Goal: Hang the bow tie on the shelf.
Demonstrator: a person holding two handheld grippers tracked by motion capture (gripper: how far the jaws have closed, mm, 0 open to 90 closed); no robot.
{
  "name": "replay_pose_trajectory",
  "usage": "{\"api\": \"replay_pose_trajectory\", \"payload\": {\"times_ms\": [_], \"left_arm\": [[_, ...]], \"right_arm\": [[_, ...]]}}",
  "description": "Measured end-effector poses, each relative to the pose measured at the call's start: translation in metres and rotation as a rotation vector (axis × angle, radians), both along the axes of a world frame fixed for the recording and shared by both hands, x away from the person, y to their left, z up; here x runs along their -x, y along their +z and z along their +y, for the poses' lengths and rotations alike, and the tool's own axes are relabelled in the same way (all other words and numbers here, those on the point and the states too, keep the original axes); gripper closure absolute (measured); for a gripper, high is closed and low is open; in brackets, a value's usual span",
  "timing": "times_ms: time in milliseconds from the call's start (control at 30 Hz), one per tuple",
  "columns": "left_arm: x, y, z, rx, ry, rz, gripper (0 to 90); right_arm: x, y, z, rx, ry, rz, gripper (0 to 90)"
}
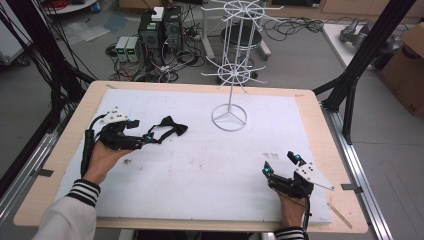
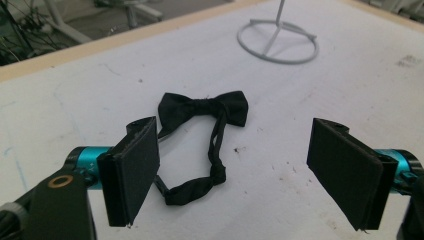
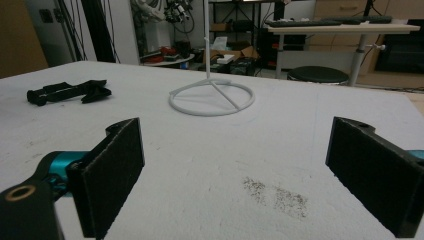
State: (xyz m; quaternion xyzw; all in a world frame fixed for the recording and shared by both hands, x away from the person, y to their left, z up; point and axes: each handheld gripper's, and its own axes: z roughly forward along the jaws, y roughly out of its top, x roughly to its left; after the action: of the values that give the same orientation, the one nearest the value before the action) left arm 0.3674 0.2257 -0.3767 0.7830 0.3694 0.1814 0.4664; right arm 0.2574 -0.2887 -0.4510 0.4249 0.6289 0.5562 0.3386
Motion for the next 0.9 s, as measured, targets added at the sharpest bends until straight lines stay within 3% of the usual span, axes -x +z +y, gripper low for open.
{"api": "replay_pose_trajectory", "payload": {"times_ms": [267,300,367,400,467,567,633,767,800,900], "left_arm": [[-0.026,0.004,-0.021,-0.119,-0.046,0.086,22.3],[-0.026,0.004,-0.021,-0.119,-0.046,0.086,22.3],[-0.036,0.005,-0.030,-0.183,-0.071,0.118,22.4],[-0.036,0.005,-0.030,-0.183,-0.071,0.118,22.4],[-0.045,0.007,-0.041,-0.246,-0.098,0.137,22.6],[-0.050,0.007,-0.048,-0.273,-0.113,0.141,23.6],[-0.058,0.005,-0.057,-0.308,-0.122,0.167,24.1],[-0.066,-0.004,-0.061,-0.324,-0.122,0.198,26.1],[-0.069,-0.012,-0.063,-0.370,-0.114,0.226,26.5],[-0.072,-0.021,-0.066,-0.414,-0.108,0.249,28.7]], "right_arm": [[0.000,0.000,0.000,0.000,0.000,0.000,7.5],[0.000,0.000,0.000,0.000,0.000,0.000,7.5],[0.000,0.000,0.000,-0.001,0.000,-0.002,7.6],[0.000,0.000,0.000,-0.001,-0.001,-0.002,7.5],[0.000,0.000,0.000,-0.001,0.000,0.001,7.6],[-0.001,0.000,0.000,-0.001,-0.001,0.000,7.6],[-0.001,0.000,-0.001,-0.001,0.000,0.002,7.5],[-0.001,0.000,-0.001,-0.003,0.001,0.002,7.5],[-0.001,0.000,-0.001,-0.005,-0.002,0.003,7.5],[0.000,0.000,-0.001,-0.009,-0.002,0.003,7.6]]}}
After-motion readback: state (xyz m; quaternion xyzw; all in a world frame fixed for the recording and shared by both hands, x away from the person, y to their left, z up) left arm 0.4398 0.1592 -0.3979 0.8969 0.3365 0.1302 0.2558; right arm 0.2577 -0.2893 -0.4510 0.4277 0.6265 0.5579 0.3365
